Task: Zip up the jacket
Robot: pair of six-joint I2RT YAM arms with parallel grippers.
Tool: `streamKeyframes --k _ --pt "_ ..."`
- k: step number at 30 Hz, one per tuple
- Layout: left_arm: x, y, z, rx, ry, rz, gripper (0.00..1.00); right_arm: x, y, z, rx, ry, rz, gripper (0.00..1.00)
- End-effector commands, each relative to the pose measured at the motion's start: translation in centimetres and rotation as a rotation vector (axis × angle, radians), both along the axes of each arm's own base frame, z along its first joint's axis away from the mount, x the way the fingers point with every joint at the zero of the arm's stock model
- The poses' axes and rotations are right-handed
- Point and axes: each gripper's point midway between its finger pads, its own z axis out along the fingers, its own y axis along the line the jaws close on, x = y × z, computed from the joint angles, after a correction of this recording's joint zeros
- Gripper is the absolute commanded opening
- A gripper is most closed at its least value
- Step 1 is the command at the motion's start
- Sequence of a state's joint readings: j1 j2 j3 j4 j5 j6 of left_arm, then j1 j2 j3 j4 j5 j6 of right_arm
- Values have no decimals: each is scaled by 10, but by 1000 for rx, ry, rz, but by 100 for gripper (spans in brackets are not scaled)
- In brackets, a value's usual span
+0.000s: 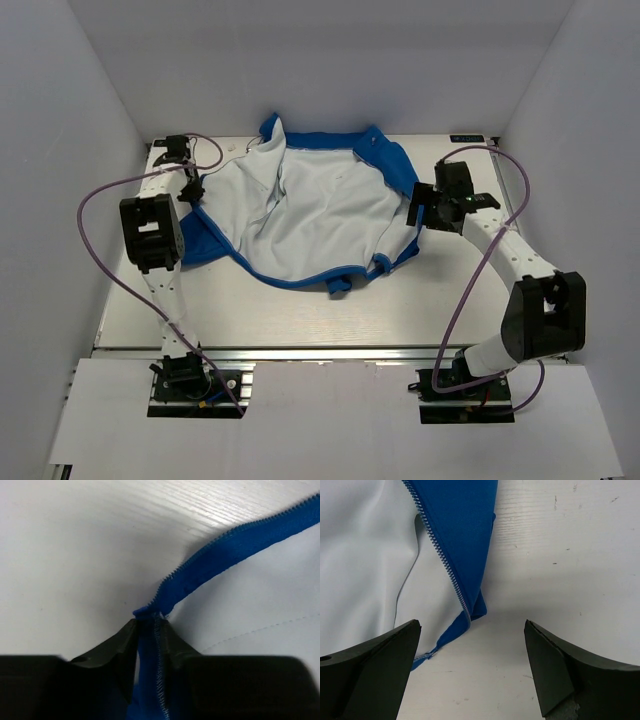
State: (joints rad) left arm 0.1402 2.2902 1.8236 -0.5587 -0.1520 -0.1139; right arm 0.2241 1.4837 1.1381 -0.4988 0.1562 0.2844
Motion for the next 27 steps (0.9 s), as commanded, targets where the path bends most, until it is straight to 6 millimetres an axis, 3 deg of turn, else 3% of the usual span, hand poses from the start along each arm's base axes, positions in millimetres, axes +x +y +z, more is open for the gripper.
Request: streamKeyframes --k 1,2,3,6,8,9,11,12,15,16,18,19,21,22,24,25,27 --pt "-18 18 -18 67 116 70 30 -3 -7 15 -12 -51 -13 89" --pt "-17 19 -22 65 138 75 21 -4 -8 17 -14 -57 -11 89" --pt "-16 17 -24 50 140 81 3 -4 -9 18 -18 -60 -15 89" --pt "-10 11 -11 13 111 90 0 -5 -7 23 -4 -71 -7 89" --pt "-3 9 10 1 57 92 0 -5 -6 26 3 -82 0 89" --pt "4 7 39 -12 -8 94 0 -5 -7 26 -1 -81 -2 89" --pt "12 0 76 -42 -92 71 0 -8 -10 22 -14 -61 -13 89" --pt "17 -4 118 -53 -175 52 0 -9 -11 19 -18 -51 -20 89" --pt "12 -27 176 -76 -282 3 0 -18 -10 7 -15 -5 -15 89" --pt "2 -52 206 -71 -333 -43 0 -19 -11 5 -16 0 -7 89" --pt "-8 -79 231 -15 -394 -90 0 -28 -10 -2 -10 19 -7 89" --pt "-22 -127 244 -10 -426 -177 0 -30 -11 -5 -6 24 -13 89" --pt "-40 -159 247 16 -433 -204 0 -38 -11 -9 4 35 -17 89" --pt "-55 -197 233 -1 -406 -277 0 -41 -10 -9 9 37 -19 89" --pt "-75 -229 232 -34 -409 -316 0 -45 -10 -8 24 33 -27 89" --pt "-91 -263 227 -50 -398 -388 0 -50 -9 -11 31 45 -29 89" --pt "-111 -288 209 -34 -361 -401 0 -55 -8 -11 54 44 -44 89"
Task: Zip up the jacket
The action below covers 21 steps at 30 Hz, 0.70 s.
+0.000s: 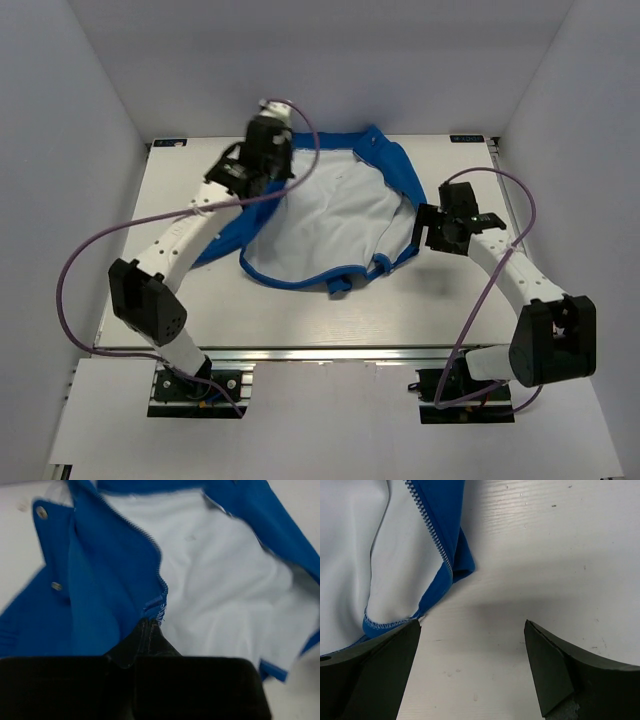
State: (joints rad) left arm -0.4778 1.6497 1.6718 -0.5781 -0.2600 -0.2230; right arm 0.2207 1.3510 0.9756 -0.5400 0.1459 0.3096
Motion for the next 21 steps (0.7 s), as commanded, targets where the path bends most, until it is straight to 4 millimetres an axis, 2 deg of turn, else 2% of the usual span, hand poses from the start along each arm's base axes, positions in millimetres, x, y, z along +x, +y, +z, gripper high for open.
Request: streamKeyframes --k 1,3,4,5,6,8,9,12,13,14,15,17,18,19,21 --pt "-37 -31 -61 80 143 1 0 -10 1 4 51 -17 -39 89" --pt "-58 -59 -86 80 205 -53 0 -17 5 3 89 -20 -55 89" --pt "-78 -84 -95 93 225 -117 0 -21 5 -3 97 -20 -56 89" --pt "-91 -93 -111 99 258 -132 0 -23 7 -4 109 -20 -50 89" --pt "-110 -112 -125 107 293 -185 0 -25 7 -6 115 -20 -59 89" --pt "-131 -128 -145 109 355 -243 0 -26 9 -8 131 -26 -52 89" --pt "-142 -132 -161 133 390 -251 20 -26 11 -7 138 -35 -45 89" --pt "-153 -137 -175 114 452 -264 62 -18 21 -6 194 -79 -23 89" --pt "-156 -140 -173 97 460 -276 75 -16 23 -8 207 -83 -30 87" --pt "-158 -140 -171 87 463 -283 95 -8 26 -4 224 -118 -29 87" --pt "-159 -140 -159 65 440 -288 98 -3 27 -2 227 -131 -28 86" --pt "-160 -136 -142 39 405 -284 98 7 29 -2 231 -137 -31 84" --pt "-159 -133 -132 24 382 -275 98 17 30 6 231 -167 -30 83" --pt "-163 -126 -114 -3 344 -272 98 22 28 -1 219 -152 -44 82" --pt "-163 -113 -98 -25 294 -230 98 34 25 -1 194 -163 -65 82"
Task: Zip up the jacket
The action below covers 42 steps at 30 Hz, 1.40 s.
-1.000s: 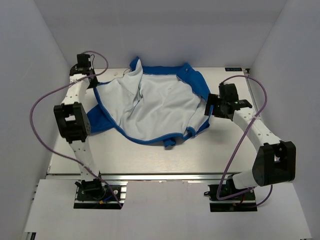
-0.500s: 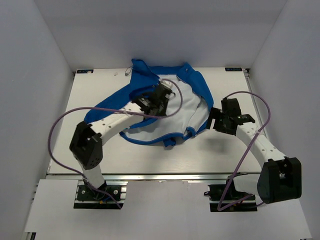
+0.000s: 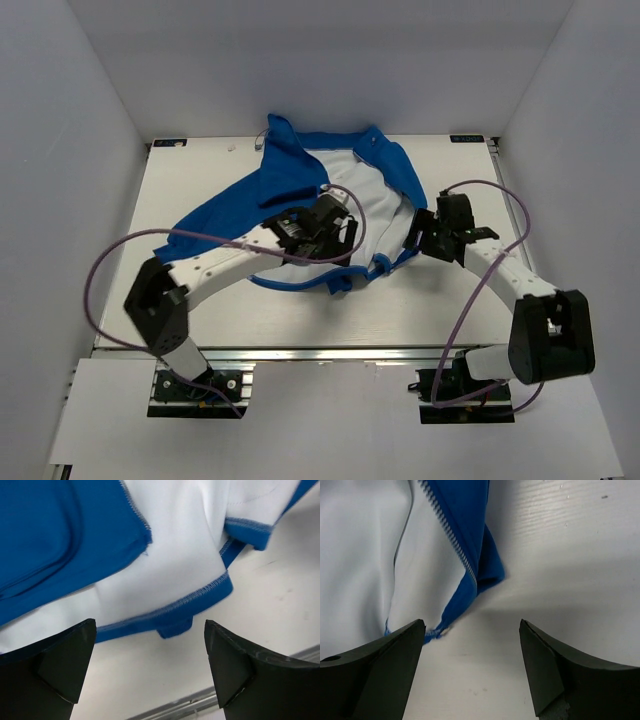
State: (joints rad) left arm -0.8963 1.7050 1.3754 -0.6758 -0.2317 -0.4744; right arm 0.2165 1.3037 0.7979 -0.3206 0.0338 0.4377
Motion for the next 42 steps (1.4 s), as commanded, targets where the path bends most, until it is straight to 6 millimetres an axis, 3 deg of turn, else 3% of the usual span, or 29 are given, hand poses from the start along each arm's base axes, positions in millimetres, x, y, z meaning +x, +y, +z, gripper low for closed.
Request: streamKeyframes --k 1,2,4,9,10,13,15,16,17,18,19,20,21,23,24,26,27,28,30,33,35,36,37,39,42 --pt "-1 21 59 -122 -137 77 98 40 2 10 0 -74 -37 80" --pt "0 31 74 -143 -184 114 98 43 3 7 -4 -63 -38 79" --pt "4 47 72 -149 -186 154 98 51 5 -3 -9 -36 -36 76" --pt "11 84 40 -156 -99 256 98 64 1 -12 -35 -29 -56 59" --pt "16 83 37 -174 -112 256 98 67 1 -13 -43 -30 -57 45" --pt "16 80 15 -163 -88 214 98 64 -12 -16 -110 4 -87 18" --pt "16 76 2 -158 -69 196 98 61 -20 -13 -148 13 -100 10" --pt "15 73 -11 -142 -41 189 98 57 -27 -9 -177 20 -112 0" --pt "16 74 -18 -126 -30 187 98 61 -44 4 -247 6 -186 0" --pt "16 75 -24 -107 -17 192 98 41 -64 4 -320 97 -238 0" --pt "18 79 -35 -66 -5 208 98 36 -79 11 -371 120 -287 0" --pt "18 81 -37 -49 2 207 98 40 -99 33 -440 102 -360 0" --pt "19 81 -38 -41 5 207 98 22 -119 38 -487 171 -406 0" --pt "19 80 -39 -44 -2 193 98 16 -146 63 -533 160 -460 0" --pt "22 78 -36 -64 -19 190 98 18 -152 85 -524 122 -481 0" --pt "21 78 -39 -86 -15 177 98 6 -166 103 -551 155 -479 0" --pt "23 77 -37 -103 -23 177 98 9 -168 122 -554 126 -485 0" --pt "23 77 -38 -104 -19 177 98 5 -165 127 -554 143 -455 0" --pt "23 78 -39 -99 -2 176 98 11 -155 138 -526 127 -356 0" --pt "22 77 -34 -105 -7 171 98 14 -101 126 -319 137 -137 0" --pt "20 79 -28 -114 -13 179 98 17 -47 128 -155 65 34 0" --pt "20 80 -25 -116 -17 185 98 16 -29 126 -115 50 78 0" --pt "19 82 -24 -117 -18 194 98 7 8 121 -60 45 189 0" --pt "16 90 -17 -109 -29 214 98 -6 44 118 -30 40 260 0" --pt "10 101 -8 -108 -40 250 98 -43 113 86 60 124 439 0"
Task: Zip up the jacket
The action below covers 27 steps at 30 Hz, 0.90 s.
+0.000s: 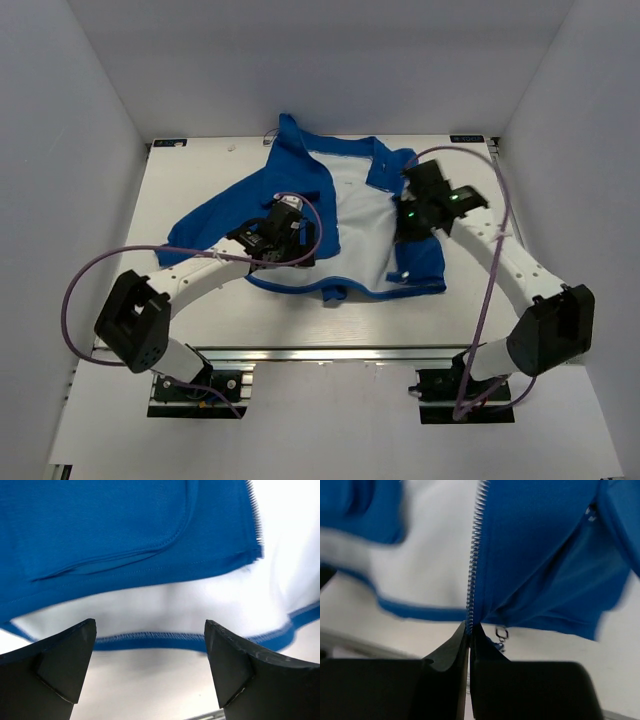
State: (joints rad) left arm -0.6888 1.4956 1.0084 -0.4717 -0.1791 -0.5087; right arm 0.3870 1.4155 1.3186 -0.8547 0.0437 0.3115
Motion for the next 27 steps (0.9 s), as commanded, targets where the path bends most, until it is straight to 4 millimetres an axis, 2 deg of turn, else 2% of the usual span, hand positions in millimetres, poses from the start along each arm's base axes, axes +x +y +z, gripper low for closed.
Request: streamKeyframes --k 1,2,5,7,8,9,10,12,17,18,19,20,21,22,23,26,27 --pt "-5 15 26 -26 -46 61 98 -54 86 -28 170 127 234 0" --pt "-8 18 27 -25 -44 68 98 -57 101 -42 173 143 270 0" --pt "-17 27 30 -36 -53 88 98 -72 121 -77 89 207 313 0" --pt "-22 32 28 -41 -49 98 98 -74 130 -84 84 214 335 12" --pt "-24 33 26 -38 -42 100 98 -76 135 -86 88 215 346 23" --pt "-25 34 25 -38 -37 104 98 -76 141 -84 116 205 361 59" --pt "-26 35 22 -37 -27 106 98 -77 143 -82 126 201 376 72" --pt "-28 35 21 -35 -19 112 98 -77 141 -74 135 175 382 89" --pt "-27 33 22 -49 -22 113 98 -87 127 -49 163 77 403 89" --pt "-27 33 22 -49 -23 114 98 -95 118 -59 149 91 397 89" --pt "-27 33 23 -49 -22 111 98 -100 112 -61 146 91 396 89" --pt "-28 33 23 -51 -24 108 98 -105 107 -55 164 58 398 89" --pt "-28 32 24 -60 -27 103 98 -111 103 -59 166 56 402 89" --pt "-28 31 25 -63 -31 96 98 -122 94 -74 156 77 405 89" --pt "-26 28 27 -78 -43 88 98 -123 92 -67 183 37 409 89" --pt "-19 14 38 -115 -65 44 98 -124 78 -71 165 -11 353 89" --pt "-13 5 48 -142 -76 31 98 -112 68 -71 121 -56 290 89"
